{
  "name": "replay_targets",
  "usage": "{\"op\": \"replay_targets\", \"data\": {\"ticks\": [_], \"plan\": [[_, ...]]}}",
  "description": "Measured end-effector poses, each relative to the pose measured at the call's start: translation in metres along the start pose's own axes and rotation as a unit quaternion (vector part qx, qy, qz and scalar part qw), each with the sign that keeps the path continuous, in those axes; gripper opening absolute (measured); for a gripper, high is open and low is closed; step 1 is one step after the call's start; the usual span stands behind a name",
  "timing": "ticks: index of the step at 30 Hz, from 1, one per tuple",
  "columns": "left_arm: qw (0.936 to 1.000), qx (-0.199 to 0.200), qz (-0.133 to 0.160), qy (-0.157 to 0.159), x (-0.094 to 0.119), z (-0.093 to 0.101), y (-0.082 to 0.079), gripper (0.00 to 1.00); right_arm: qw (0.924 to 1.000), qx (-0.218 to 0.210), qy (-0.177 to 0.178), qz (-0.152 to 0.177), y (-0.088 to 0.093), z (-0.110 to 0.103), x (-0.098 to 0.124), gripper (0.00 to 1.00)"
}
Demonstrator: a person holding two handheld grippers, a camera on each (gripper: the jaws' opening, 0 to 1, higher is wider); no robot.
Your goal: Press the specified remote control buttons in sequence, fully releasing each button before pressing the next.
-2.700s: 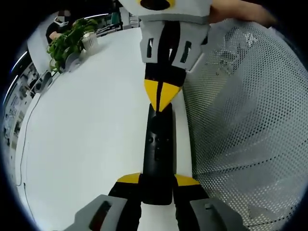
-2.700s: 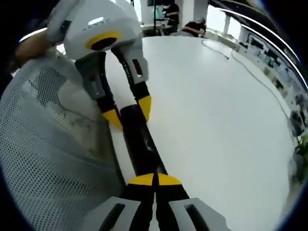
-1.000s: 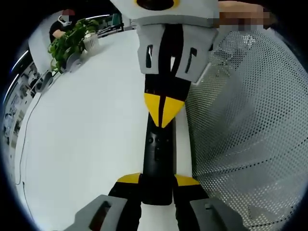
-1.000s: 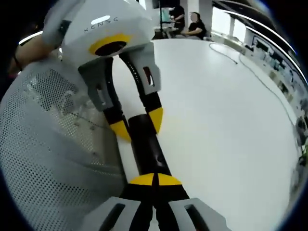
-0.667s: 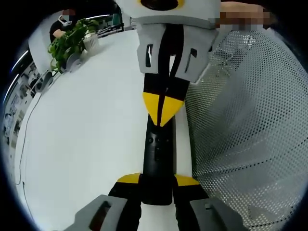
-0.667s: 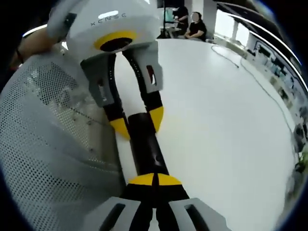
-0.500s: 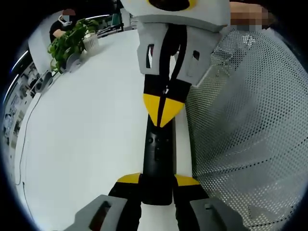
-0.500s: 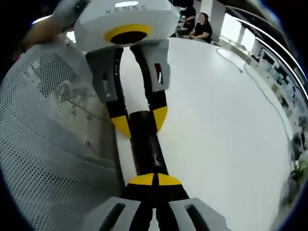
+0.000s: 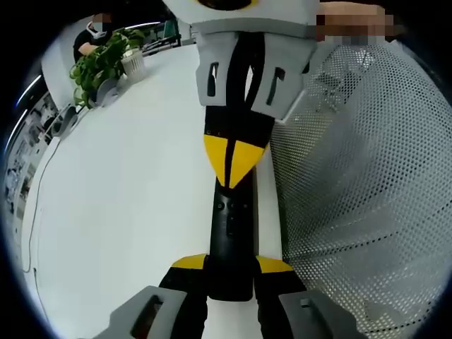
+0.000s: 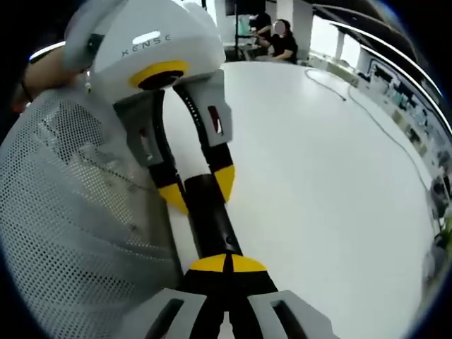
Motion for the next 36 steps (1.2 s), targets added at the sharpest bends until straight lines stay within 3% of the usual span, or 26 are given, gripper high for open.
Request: {"op": "replay_targets", "data": {"ticks": [5, 8, 13, 16, 33, 35, 36], "plan": [[1.0000, -0.005, 0.005, 0.002, 0.000, 0.000, 0.000, 0.25, 0.9998, 0.017, -0.007, -0.007, 0.001, -0.004, -0.003, 0.00], [0.9999, -0.011, 0.006, 0.003, 0.000, 0.001, 0.000, 0.25, 0.9982, 0.054, 0.008, -0.026, 0.005, -0.001, -0.004, 0.00], [0.9999, -0.010, 0.007, 0.003, 0.000, 0.001, 0.000, 0.25, 0.9980, 0.060, 0.004, -0.020, 0.003, -0.003, -0.004, 0.00], [0.9999, -0.011, 0.007, 0.003, 0.000, 0.001, 0.000, 0.25, 0.9951, 0.096, 0.008, -0.023, 0.004, -0.004, -0.005, 0.00], [0.9999, -0.009, 0.007, 0.002, 0.000, 0.001, 0.000, 0.25, 0.9963, 0.084, -0.013, -0.014, 0.003, -0.005, -0.002, 0.00], [0.9999, -0.010, 0.007, 0.002, 0.000, 0.001, 0.000, 0.25, 0.9963, 0.084, -0.006, -0.018, 0.004, -0.002, -0.002, 0.00], [0.9999, -0.010, 0.007, 0.002, 0.000, 0.001, 0.000, 0.25, 0.9935, 0.111, 0.013, -0.021, 0.004, 0.004, 0.000, 0.01]]}}
Point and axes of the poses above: the point that each gripper's makers call its tool centre point, and the gripper's own axes: x roughly backward along the fingers, z roughly to its right, y roughly out of its underside, the point moved 3 cm from there along x, roughly backward along the fingers, and after that the axes turned 1 degree about -y, right-handed, at the moved point
